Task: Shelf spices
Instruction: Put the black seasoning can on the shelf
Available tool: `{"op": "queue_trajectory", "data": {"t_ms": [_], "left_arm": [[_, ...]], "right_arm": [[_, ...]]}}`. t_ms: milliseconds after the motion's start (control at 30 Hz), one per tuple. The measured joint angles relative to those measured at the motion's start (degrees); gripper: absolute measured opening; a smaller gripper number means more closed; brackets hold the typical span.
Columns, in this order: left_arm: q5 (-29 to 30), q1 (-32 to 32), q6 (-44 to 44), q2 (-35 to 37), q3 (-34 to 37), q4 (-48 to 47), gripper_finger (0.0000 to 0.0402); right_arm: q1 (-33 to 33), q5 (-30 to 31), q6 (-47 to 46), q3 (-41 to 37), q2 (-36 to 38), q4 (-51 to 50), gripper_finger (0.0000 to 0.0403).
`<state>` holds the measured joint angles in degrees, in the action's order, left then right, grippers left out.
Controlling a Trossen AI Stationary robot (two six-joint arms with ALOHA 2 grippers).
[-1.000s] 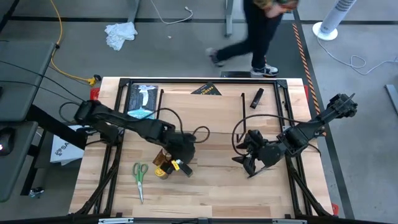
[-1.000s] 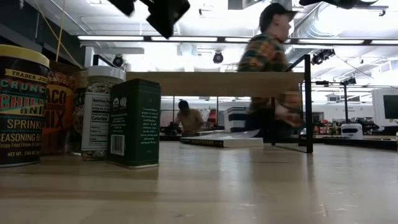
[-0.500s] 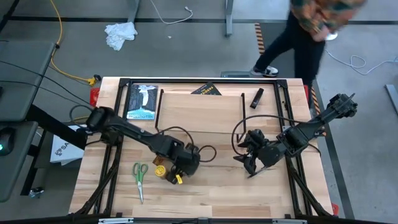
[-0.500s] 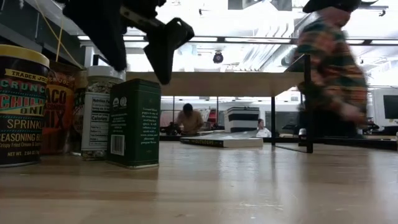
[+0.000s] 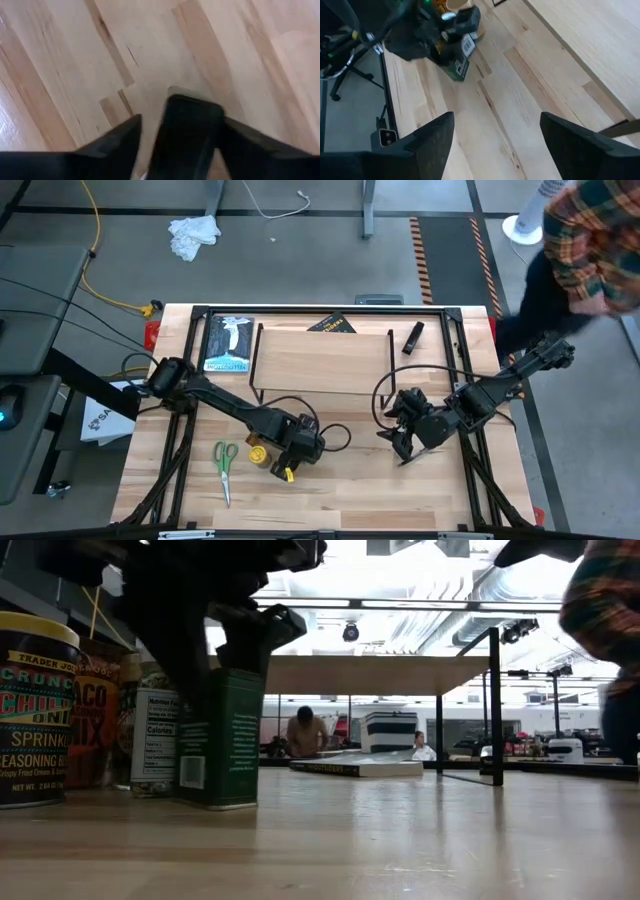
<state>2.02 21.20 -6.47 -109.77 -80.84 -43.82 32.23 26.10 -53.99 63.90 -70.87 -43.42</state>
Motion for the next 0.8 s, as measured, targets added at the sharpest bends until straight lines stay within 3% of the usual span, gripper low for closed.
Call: {"op": "queue_trajectory", "data": {"t_ms": [100,133,300,433,500,600,667,733,800], "left_arm": [[0.0,0.4,1.3,0.1,0.0,0.0,0.0127],[0.0,0.6,1.4,0.1,0.0,0.0,0.0116],[-0.3,1.0,2.1,1.4,-5.4,-4.4,0.0116],[-0.4,1.0,2.5,4.8,-19.9,-11.8,0.0116],[4.9,1.2,4.1,6.3,-27.9,-15.7,0.0116],[22.7,0.1,12.1,9.3,-38.4,-24.6,0.0116],[31.3,-2.9,21.9,10.6,-42.6,-33.4,0.0116],[31.1,-7.4,33.6,11.1,-44.8,-44.3,0.0116],[24.9,-13.2,42.5,10.7,-44.6,-47.1,0.0116]], "right_arm": [[0.0,-0.4,-0.1,0.0,0.0,-0.3,0.0293],[0.0,-0.7,-0.1,0.0,0.0,-0.5,0.0293],[0.0,-0.7,0.0,0.0,0.0,-1.0,0.0293],[0.0,-0.6,-0.5,0.0,0.0,-2.6,0.0293],[0.0,-0.2,-2.7,0.0,0.0,-3.9,0.0293],[0.0,-0.2,-7.2,0.0,0.0,-6.1,0.0293],[0.0,-0.1,-9.6,0.0,0.0,-7.2,0.0293],[0.0,0.4,-11.8,0.0,0.0,-7.8,0.0293],[-0.4,0.4,-13.1,0.0,0.0,-7.8,0.0293]]}}
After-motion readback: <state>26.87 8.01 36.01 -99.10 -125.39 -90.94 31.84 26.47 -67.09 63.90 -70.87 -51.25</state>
